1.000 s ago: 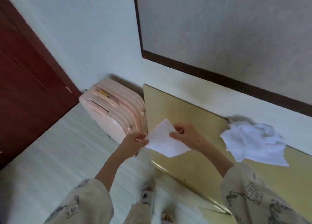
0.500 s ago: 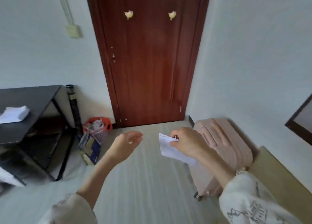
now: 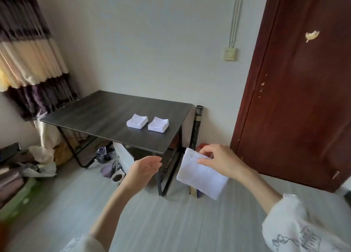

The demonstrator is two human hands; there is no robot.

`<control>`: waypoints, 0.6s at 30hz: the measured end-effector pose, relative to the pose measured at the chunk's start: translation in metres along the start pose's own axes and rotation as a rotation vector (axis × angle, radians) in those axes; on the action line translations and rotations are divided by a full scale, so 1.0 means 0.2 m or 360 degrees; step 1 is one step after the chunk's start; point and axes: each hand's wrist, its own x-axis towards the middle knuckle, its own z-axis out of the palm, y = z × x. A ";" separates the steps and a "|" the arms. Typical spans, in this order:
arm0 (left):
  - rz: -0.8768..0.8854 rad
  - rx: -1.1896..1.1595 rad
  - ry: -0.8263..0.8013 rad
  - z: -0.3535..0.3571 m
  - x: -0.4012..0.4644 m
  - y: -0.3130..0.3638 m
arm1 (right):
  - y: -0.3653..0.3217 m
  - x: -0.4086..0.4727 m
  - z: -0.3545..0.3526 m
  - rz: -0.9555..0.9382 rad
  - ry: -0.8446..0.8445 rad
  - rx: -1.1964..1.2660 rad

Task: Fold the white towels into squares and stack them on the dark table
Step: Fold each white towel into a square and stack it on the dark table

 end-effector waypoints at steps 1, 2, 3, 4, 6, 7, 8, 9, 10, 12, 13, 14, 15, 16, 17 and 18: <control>-0.0004 0.0000 0.0049 -0.07 0.04 -0.05 | -0.06 0.10 0.04 -0.0034 -0.0056 0.0014; -0.0014 -0.0008 0.0083 -0.13 0.09 -0.09 | -0.11 0.20 0.08 -0.0067 -0.0103 0.0009; -0.0023 -0.0010 0.0091 -0.18 0.14 -0.13 | -0.16 0.30 0.11 -0.0099 -0.0145 -0.0014; -0.0039 -0.0007 0.0088 -0.23 0.21 -0.17 | -0.20 0.40 0.15 -0.0129 -0.0184 -0.0039; -0.0059 0.0040 0.0058 -0.32 0.36 -0.25 | -0.27 0.61 0.23 -0.0190 -0.0246 -0.0024; -0.0070 0.0056 0.0034 -0.37 0.45 -0.29 | -0.30 0.72 0.27 -0.0213 -0.0267 -0.0003; -0.0076 0.0056 0.0008 -0.41 0.55 -0.32 | -0.32 0.85 0.30 -0.0235 -0.0281 0.0016; -0.0056 0.0035 -0.0018 -0.46 0.66 -0.35 | -0.34 0.97 0.34 -0.0262 -0.0294 0.0033; -0.0019 0.0010 -0.0034 -0.51 0.77 -0.38 | -0.36 1.10 0.37 -0.0292 -0.0309 0.0049; 0.0027 -0.0032 -0.0025 -0.61 0.97 -0.41 | -0.41 1.34 0.42 -0.0353 -0.0352 0.0081; 0.0035 -0.0031 -0.0007 -0.66 1.07 -0.42 | -0.43 1.46 0.44 -0.0373 -0.0367 0.0099; 0.0030 -0.0022 0.0026 -0.71 1.17 -0.43 | -0.45 1.57 0.45 -0.0383 -0.0373 0.0113; 0.0018 -0.0004 0.0068 -0.75 1.26 -0.45 | -0.47 1.68 0.46 -0.0392 -0.0375 0.0116; 0.0013 0.0026 0.0112 -0.80 1.35 -0.46 | -0.49 1.79 0.46 -0.0399 -0.0373 0.0115; 0.0025 0.0058 0.0139 -0.84 1.44 -0.47 | -0.51 1.90 0.46 -0.0402 -0.0367 0.0118; 0.0049 0.0085 0.0153 -0.89 1.52 -0.48 | -0.52 2.00 0.47 -0.0404 -0.0359 0.0125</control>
